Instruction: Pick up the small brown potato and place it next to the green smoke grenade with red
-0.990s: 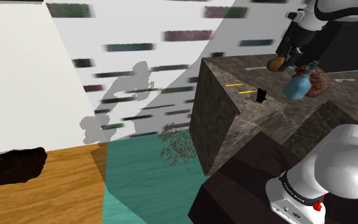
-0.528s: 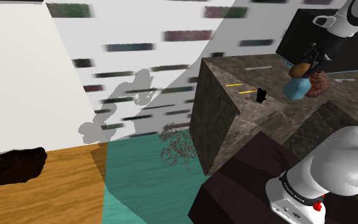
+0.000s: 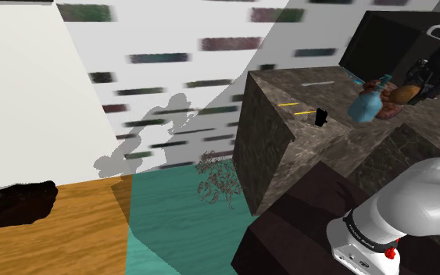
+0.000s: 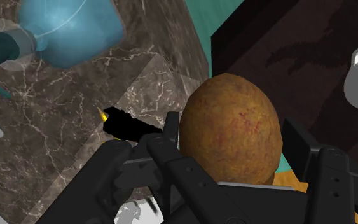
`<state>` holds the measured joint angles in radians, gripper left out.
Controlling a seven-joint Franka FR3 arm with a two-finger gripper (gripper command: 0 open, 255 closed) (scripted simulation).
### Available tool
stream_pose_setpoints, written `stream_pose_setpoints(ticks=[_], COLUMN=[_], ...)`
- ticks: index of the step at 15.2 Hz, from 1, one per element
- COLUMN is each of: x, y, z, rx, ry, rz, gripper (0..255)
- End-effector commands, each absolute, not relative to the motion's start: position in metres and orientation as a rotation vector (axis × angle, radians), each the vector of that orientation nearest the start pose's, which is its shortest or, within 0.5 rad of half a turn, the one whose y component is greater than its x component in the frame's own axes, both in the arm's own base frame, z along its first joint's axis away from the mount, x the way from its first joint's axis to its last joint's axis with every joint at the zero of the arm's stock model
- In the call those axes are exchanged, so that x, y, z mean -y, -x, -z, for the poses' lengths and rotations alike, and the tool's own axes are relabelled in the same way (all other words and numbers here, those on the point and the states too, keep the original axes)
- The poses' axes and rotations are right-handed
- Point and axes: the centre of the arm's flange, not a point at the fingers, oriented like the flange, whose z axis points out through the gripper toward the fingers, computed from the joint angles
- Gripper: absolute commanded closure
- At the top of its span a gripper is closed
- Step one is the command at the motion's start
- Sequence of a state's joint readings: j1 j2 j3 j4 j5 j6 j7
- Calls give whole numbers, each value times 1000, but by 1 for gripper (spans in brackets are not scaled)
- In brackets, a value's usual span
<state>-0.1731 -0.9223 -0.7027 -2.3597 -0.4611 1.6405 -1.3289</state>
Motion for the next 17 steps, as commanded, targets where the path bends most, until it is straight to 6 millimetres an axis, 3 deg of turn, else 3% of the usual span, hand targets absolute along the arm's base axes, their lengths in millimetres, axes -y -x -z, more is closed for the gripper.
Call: stream_pose_setpoints(ticks=[1,17], x=[341,426], y=[-117,77], z=[-541,-541], rx=[1053,1053], ry=[2970,2970], rz=[165,165], gripper=[255,255])
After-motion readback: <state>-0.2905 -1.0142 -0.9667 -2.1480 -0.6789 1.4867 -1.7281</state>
